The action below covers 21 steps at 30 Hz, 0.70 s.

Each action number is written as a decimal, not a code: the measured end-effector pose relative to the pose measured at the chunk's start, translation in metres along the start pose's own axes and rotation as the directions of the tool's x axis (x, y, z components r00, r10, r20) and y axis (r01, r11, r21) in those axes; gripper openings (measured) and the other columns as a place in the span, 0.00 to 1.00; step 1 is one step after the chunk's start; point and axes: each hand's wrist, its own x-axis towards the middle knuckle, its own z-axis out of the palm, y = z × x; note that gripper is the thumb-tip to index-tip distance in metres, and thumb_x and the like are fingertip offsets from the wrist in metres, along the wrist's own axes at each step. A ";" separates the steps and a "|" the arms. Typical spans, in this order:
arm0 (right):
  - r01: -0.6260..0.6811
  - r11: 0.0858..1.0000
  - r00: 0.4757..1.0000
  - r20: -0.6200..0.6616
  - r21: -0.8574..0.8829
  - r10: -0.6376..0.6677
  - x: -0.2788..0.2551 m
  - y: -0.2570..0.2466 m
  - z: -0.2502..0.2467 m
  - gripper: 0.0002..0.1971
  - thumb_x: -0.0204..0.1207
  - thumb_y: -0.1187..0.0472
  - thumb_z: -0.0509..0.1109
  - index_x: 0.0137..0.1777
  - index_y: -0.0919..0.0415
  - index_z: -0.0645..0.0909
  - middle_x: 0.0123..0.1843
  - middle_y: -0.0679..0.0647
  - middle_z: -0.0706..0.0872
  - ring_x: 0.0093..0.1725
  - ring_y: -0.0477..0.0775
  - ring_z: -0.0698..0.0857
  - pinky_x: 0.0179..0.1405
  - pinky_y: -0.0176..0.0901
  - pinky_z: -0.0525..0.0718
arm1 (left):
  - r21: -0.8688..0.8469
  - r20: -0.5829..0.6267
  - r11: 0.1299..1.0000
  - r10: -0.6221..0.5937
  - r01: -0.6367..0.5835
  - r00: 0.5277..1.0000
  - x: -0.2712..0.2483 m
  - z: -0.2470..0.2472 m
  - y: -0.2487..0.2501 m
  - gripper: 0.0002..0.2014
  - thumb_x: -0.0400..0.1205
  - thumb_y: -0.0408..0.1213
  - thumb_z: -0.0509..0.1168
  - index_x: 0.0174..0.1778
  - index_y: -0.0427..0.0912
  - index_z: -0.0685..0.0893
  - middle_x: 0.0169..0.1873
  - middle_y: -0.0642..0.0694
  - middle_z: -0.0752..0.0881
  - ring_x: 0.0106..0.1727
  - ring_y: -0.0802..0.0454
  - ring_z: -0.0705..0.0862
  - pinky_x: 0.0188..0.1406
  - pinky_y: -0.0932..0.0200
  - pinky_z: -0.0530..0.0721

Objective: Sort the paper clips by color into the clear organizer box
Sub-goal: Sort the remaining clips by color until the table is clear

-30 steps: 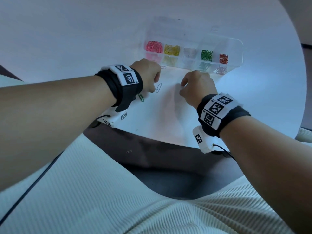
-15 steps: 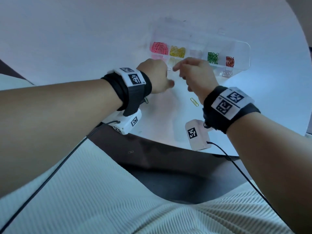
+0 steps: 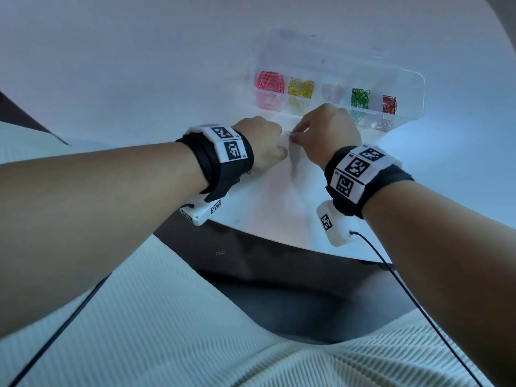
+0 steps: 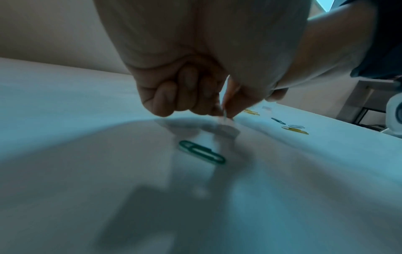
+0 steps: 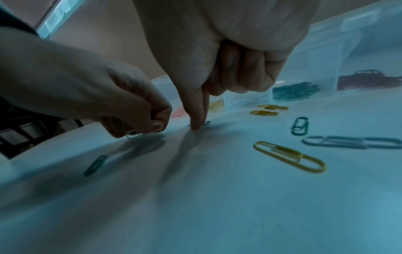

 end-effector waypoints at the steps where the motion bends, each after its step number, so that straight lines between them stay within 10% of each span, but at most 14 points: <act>1: -0.009 1.000 1.000 0.002 -0.002 0.009 -0.001 0.002 0.001 0.04 0.76 0.54 0.74 0.44 0.51 0.90 0.43 0.55 0.89 0.36 0.57 0.87 0.36 0.42 0.85 | -0.039 0.008 0.999 -0.021 0.021 1.000 0.000 0.001 0.000 0.16 0.85 0.45 0.52 0.38 0.39 0.73 0.38 0.40 0.76 0.42 0.40 0.76 0.40 0.55 0.71; 5: -0.054 0.998 0.998 0.023 -0.030 0.055 -0.005 0.008 0.004 0.10 0.74 0.51 0.74 0.48 0.56 0.87 0.45 0.57 0.87 0.40 0.58 0.87 0.40 0.45 0.87 | -0.192 0.028 0.981 -0.034 0.038 0.999 0.006 0.001 0.005 0.20 0.85 0.40 0.50 0.25 0.41 0.65 0.27 0.44 0.70 0.36 0.44 0.71 0.31 0.55 0.66; 16: -0.180 0.982 0.975 0.125 -0.048 0.185 -0.030 0.023 -0.001 0.17 0.69 0.47 0.78 0.50 0.59 0.84 0.46 0.56 0.86 0.44 0.60 0.87 0.44 0.45 0.87 | -0.257 0.170 0.966 0.077 -0.031 0.982 -0.002 0.001 0.011 0.22 0.88 0.48 0.54 0.29 0.42 0.69 0.27 0.48 0.73 0.29 0.48 0.71 0.27 0.58 0.66; 21: -0.178 0.980 0.953 0.264 0.087 0.149 -0.041 0.022 -0.005 0.13 0.74 0.53 0.67 0.35 0.61 0.75 0.34 0.55 0.79 0.33 0.57 0.79 0.28 0.39 0.71 | -0.696 0.196 0.711 0.060 0.096 0.979 -0.004 -0.013 0.025 0.15 0.86 0.32 0.51 0.31 0.43 0.66 0.23 0.47 0.72 0.24 0.49 0.64 0.22 0.62 0.64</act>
